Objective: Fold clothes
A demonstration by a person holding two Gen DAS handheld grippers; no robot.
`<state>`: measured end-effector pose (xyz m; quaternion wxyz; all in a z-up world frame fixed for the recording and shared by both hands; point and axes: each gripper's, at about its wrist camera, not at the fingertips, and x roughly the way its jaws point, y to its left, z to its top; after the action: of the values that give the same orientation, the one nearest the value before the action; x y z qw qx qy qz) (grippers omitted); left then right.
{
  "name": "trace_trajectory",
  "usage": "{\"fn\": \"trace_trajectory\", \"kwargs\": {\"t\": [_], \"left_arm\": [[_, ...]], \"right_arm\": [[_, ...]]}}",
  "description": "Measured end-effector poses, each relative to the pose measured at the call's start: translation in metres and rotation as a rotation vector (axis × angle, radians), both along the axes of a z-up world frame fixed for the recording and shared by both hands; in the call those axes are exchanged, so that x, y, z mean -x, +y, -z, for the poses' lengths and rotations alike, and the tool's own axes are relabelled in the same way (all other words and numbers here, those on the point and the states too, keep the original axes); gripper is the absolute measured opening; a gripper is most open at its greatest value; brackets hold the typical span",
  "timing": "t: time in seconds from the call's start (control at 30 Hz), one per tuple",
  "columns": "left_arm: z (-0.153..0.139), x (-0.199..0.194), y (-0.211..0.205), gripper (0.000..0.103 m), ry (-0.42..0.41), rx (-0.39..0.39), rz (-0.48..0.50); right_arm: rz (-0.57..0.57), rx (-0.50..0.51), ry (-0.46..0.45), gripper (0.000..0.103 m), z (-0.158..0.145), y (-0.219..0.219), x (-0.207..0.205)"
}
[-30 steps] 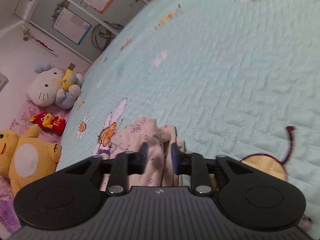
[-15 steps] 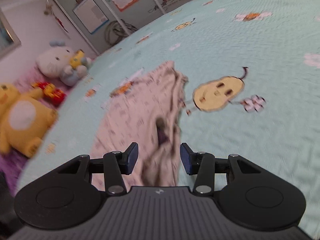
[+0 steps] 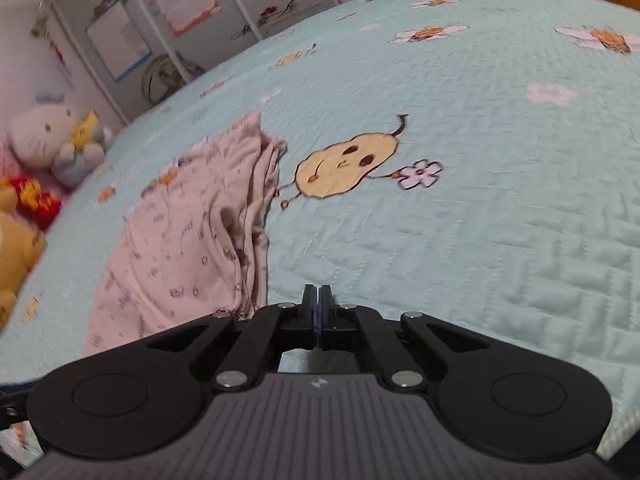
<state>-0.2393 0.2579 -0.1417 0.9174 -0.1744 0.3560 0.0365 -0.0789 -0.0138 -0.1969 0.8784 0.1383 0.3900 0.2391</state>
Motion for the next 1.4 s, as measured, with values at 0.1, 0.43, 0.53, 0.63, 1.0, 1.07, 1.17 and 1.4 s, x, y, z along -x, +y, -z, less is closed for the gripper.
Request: {"fn": "trace_trajectory", "kwargs": {"t": [0.1, 0.43, 0.53, 0.63, 1.0, 1.07, 1.17, 1.4], "left_arm": [[-0.004, 0.002, 0.006, 0.054, -0.024, 0.005, -0.023], [0.028, -0.040, 0.016, 0.057, 0.022, 0.002, -0.002], [0.042, -0.031, 0.020, 0.057, 0.046, 0.006, -0.016], [0.033, -0.021, 0.025, 0.057, 0.014, 0.025, -0.036], [0.045, -0.023, 0.016, 0.060, 0.032, -0.014, 0.035], [0.035, -0.008, 0.015, 0.060, 0.013, -0.014, 0.036], [0.017, -0.007, 0.023, 0.065, -0.060, 0.000, 0.027], [0.029, -0.059, 0.034, 0.067, -0.019, 0.009, 0.006]], "right_arm": [[-0.019, -0.034, -0.126, 0.008, -0.022, 0.001, 0.021], [-0.174, -0.055, -0.059, 0.017, -0.002, 0.054, -0.001], [-0.062, -0.059, -0.006, 0.003, 0.006, 0.028, -0.009], [-0.034, -0.088, -0.033, 0.012, -0.003, 0.012, -0.003], [-0.243, 0.017, -0.020, 0.022, 0.001, 0.077, 0.018], [-0.257, -0.009, -0.036, 0.022, -0.002, 0.064, 0.031], [-0.249, -0.073, -0.089, 0.023, -0.020, 0.054, 0.036], [-0.319, -0.062, -0.165, 0.035, -0.049, 0.108, -0.016]]}}
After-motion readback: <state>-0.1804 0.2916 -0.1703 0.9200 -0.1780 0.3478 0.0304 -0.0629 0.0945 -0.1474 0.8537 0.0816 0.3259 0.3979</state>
